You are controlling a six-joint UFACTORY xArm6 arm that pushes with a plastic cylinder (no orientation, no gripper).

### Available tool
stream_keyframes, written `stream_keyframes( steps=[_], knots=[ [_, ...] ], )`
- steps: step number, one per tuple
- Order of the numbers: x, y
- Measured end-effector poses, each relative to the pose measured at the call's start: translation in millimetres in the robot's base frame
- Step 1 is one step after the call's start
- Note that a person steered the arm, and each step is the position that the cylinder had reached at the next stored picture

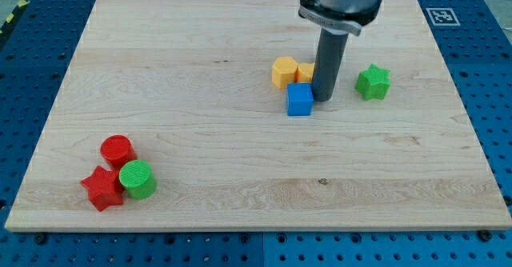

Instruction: Place the blue cube close to the green circle

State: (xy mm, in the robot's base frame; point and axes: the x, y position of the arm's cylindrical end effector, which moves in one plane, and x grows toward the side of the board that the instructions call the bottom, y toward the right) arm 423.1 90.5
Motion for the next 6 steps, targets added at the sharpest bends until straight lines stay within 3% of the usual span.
stream_keyframes(
  steps=[2, 4, 6],
  knots=[
    [-7, -18],
    [31, -8],
    [54, -50]
  ],
)
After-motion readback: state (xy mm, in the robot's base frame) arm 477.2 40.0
